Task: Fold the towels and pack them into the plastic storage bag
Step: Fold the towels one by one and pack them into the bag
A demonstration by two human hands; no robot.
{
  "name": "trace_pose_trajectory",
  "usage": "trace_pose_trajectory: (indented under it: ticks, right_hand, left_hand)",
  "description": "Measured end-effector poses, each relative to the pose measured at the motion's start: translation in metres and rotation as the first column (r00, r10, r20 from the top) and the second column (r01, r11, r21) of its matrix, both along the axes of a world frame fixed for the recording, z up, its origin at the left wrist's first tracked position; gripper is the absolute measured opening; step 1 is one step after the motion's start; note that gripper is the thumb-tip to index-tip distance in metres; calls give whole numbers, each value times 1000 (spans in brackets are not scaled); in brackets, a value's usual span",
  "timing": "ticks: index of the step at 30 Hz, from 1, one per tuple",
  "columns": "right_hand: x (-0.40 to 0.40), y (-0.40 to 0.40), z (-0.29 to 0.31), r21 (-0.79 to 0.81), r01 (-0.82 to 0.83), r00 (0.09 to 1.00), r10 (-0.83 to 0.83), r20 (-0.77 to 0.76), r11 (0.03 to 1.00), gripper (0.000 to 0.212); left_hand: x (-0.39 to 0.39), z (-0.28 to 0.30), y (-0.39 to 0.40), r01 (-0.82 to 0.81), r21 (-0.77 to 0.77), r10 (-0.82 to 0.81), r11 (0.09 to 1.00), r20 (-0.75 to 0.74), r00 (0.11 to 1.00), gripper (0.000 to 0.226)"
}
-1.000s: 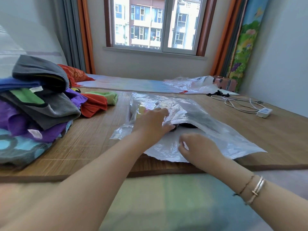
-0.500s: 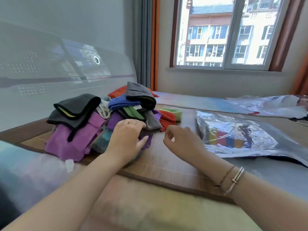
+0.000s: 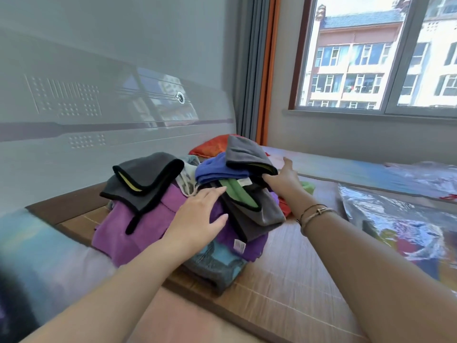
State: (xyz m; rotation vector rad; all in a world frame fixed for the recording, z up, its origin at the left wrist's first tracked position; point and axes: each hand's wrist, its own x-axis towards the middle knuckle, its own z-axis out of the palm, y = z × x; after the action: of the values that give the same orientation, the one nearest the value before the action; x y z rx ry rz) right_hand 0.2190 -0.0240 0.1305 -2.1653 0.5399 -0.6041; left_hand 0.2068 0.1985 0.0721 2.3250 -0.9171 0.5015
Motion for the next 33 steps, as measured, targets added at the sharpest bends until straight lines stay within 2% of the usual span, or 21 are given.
trace_pose_trajectory:
  ticks: [3,5,6,8,9,11,15,19,20,21,23,25,26,29,31,33]
  right_hand:
    - [13,-7,0,-30,-15,1000,15,18,999,32]
    - [11,-8,5,0,-19,990,19,138,1000,9]
    - [6,-7,9,48,-46,971,33,237,998,5]
    - [-9,-9,19,168,-111,916,35,400,980,10]
    - [-19,-10,26,217,-137,901,30,433,966,12]
    - [-40,-16,36,312,-205,901,55,429,928,22]
    - [-107,-21,58,567,-305,936,131,327,765,25]
    - [-174,-28,67,612,-435,897,264,353,660,20]
    - [-190,-31,66,617,-453,889,270,371,643,20]
    - [-205,-35,65,627,-458,886,260,384,631,20]
    - [-233,-42,58,659,-443,893,237,383,608,22]
    - [-259,-48,50,695,-399,914,197,355,599,25]
    - [-270,-52,46,700,-395,915,191,354,594,30]
    - [-301,-54,35,726,-359,929,144,342,587,48]
    - [-317,-54,27,737,-303,949,119,292,605,34]
    - [-329,-58,18,718,-235,972,139,190,655,22]
  left_hand:
    - [5,1,-13,36,22,-36,999,-22,999,66]
    - [5,4,-22,39,42,-38,998,-43,998,68]
    - [4,5,-26,39,46,-36,998,-57,998,68]
    - [2,8,-35,39,51,-34,998,-85,996,68]
    - [0,10,-39,35,43,-30,998,-93,995,67]
    - [-6,14,-48,16,-45,-21,999,-122,992,65]
    - [-39,41,-71,-23,-376,-88,926,-275,957,68]
    - [-82,76,-87,-10,-594,-320,804,-447,835,27]
    - [-90,82,-88,25,-635,-410,772,-467,783,24]
    - [-96,87,-90,44,-657,-478,752,-499,723,33]
    - [-108,87,-91,60,-655,-553,753,-582,596,51]
    - [-114,79,-91,80,-643,-543,762,-568,618,34]
    - [-120,77,-89,105,-636,-550,764,-559,620,32]
    - [-129,71,-92,181,-651,-636,737,-577,513,90]
    - [-139,70,-100,287,-609,-660,740,-572,487,102]
    - [-150,71,-108,376,-506,-627,776,-563,538,91]
